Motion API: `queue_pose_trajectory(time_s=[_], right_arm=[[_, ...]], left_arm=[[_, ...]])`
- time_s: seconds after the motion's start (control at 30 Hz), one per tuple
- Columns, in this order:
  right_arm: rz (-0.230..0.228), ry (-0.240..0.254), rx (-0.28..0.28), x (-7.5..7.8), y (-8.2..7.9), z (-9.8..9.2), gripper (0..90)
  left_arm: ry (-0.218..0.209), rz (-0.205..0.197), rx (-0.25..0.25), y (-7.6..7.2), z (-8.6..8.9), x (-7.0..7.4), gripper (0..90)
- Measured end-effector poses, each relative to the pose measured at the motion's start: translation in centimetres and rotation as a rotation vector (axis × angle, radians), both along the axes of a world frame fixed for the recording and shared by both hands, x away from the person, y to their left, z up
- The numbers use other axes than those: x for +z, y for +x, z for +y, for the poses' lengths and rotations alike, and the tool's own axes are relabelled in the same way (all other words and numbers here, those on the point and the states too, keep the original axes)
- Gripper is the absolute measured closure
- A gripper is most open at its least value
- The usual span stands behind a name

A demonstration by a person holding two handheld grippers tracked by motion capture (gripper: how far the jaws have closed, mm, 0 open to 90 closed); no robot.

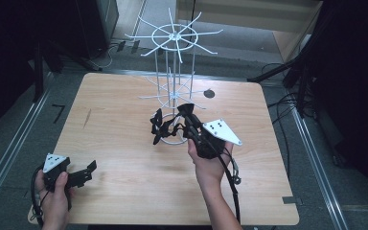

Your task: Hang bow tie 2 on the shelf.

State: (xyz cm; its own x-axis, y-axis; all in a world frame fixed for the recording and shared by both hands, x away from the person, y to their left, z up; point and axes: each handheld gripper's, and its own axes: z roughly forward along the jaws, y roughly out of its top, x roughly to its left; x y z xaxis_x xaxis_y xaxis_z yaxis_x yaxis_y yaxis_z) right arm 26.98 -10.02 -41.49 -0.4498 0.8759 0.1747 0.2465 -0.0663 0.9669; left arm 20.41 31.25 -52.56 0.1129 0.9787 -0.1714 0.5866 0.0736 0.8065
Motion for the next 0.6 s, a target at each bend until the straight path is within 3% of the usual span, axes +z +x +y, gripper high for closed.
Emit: queue_pose_trajectory(time_s=[0.6], right_arm=[[0.065, -0.030, -0.014, -2.1, 1.7, 0.1, 76.9]], left_arm=[[0.001, 0.002, 0.001, 0.0, 0.0, 0.0, 0.0]])
